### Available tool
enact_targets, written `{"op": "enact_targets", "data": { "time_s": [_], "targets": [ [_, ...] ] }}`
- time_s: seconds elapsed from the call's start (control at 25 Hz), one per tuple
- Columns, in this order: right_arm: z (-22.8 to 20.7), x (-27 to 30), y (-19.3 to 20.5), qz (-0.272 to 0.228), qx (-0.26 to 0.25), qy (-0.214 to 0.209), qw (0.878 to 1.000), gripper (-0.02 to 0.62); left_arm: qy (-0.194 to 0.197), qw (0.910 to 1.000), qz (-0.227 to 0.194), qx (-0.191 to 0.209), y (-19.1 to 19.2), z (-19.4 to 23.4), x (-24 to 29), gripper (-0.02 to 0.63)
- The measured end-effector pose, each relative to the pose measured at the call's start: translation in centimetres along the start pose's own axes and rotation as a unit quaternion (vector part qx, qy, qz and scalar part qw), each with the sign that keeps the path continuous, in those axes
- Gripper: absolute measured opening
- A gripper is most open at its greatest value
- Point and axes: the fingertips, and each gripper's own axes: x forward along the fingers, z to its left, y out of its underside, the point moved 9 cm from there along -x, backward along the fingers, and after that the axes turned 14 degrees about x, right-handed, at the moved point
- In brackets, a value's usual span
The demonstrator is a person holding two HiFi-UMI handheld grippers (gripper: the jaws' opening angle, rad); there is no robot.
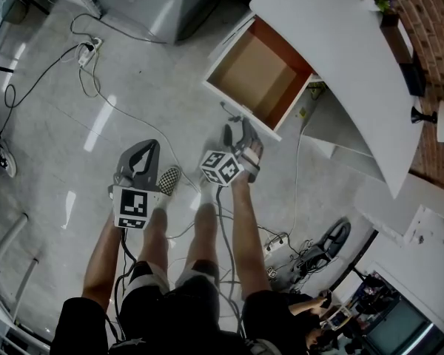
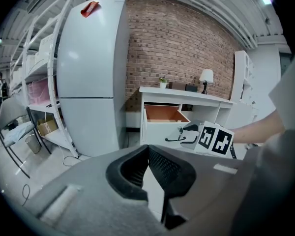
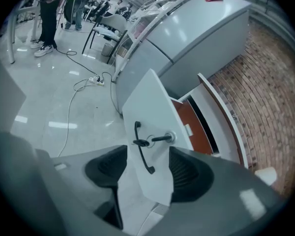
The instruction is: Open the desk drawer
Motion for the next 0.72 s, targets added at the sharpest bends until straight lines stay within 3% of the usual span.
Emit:
{"op": "enact_targets", "data": {
  "time_s": [0.36, 0.72],
  "targets": [
    [-6.0, -6.3, -2.8, -0.012, 0.107, -0.024, 0.994, 0.27, 0.011, 0.999, -0.034, 0.027, -6.8, 0.6, -0.9, 0.011],
    [-16.6, -15.5, -6.6, -0.075, 0.257, -0.006, 0.964, 0.252, 0.026, 0.9921, -0.095, 0.077, -18.0, 0.5, -2.7, 0.011]
  ]
}}
